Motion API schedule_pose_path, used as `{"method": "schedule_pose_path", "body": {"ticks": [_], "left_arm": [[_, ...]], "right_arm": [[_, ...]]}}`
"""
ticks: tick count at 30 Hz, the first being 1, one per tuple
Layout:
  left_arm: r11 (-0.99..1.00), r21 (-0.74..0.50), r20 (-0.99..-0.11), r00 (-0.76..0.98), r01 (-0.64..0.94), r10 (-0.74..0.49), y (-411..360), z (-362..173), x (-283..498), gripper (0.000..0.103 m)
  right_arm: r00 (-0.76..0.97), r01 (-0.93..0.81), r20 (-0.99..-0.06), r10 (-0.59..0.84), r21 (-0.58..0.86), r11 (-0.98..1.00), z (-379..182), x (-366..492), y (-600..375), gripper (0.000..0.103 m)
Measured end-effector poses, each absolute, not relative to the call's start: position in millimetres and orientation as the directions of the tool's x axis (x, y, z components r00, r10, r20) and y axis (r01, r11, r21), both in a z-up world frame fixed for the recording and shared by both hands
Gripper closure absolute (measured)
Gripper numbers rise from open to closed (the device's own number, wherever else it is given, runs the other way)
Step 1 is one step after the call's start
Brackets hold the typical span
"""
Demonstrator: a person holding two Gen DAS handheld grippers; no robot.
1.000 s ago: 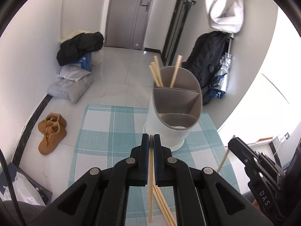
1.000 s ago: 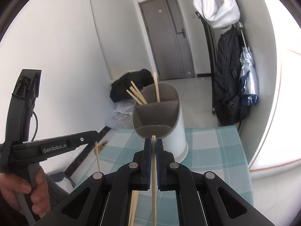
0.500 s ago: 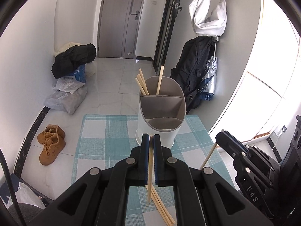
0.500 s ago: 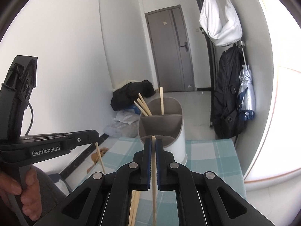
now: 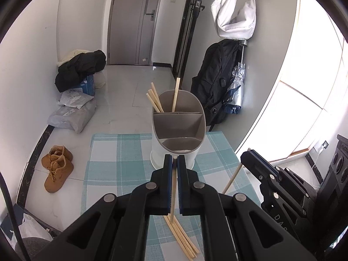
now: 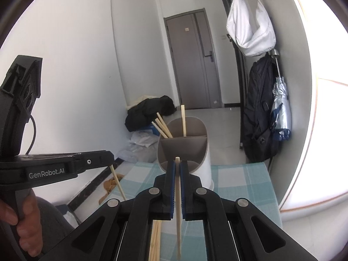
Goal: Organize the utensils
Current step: 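Raise both held chopsticks above the holder opening, tips pointing down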
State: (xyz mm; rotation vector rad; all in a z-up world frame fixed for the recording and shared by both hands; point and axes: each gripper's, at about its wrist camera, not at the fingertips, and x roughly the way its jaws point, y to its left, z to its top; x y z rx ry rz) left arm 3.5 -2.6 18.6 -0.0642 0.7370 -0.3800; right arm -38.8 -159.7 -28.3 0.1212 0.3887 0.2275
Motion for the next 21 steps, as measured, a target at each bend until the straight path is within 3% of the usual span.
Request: {"method": "schedule_pose_path", "body": {"ticks": [11, 21], "left_arm": [[0.907, -0.233, -0.637, 0.649, 0.352, -0.415, -9.7, 53.3, 22.6, 0.103], [0.88, -0.298, -0.568, 0.672, 0.37, -0.475, -18.5, 108.3, 64.4, 0.103]], "right_arm": [[0.921, -0.193, -0.305, 0.241, 0.18, 0.965, 3.3, -26.2, -174.1, 0.099], [0.942, -0.19, -0.246, 0.229, 0.174, 0.966, 61.6, 14.3, -195.0, 0.099]]}}
